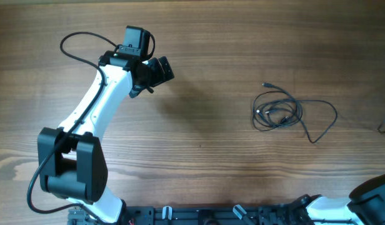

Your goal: Untangle cables

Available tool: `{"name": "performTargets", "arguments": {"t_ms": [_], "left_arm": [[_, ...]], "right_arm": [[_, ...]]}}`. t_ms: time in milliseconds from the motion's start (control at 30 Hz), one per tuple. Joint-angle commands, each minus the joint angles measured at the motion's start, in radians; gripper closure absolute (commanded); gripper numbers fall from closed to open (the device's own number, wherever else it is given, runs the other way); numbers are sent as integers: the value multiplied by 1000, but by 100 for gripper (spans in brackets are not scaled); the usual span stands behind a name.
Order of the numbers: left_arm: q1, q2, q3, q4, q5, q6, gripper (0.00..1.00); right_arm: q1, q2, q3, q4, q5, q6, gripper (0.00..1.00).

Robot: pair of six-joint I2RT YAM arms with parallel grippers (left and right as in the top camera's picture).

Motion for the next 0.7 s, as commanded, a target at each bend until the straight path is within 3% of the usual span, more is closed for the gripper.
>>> {"name": "performTargets", "arguments": {"t_ms": [0,33,333,433,500,600,667], "left_arm": [[-2,6,6,0,-10,23,0],[-2,6,6,0,-10,23,0],[-2,6,6,0,-10,23,0],[-2,6,6,0,-10,23,0],[-2,6,6,0,-10,23,0],[-2,6,6,0,-10,23,0],[-2,6,6,0,-10,23,0]], "right_arm": [[35,-14,3,-39,-27,0,10],[55,-14,3,-52,-28,1,0],[373,-11,1,-315,-3,53,0],[524,-11,-8,-564,144,164,0],[579,-11,-32,-628,269,211,1],[671,-11,-142,-638,518,368,5],[709,-11,-230,-549,524,390,6]]}}
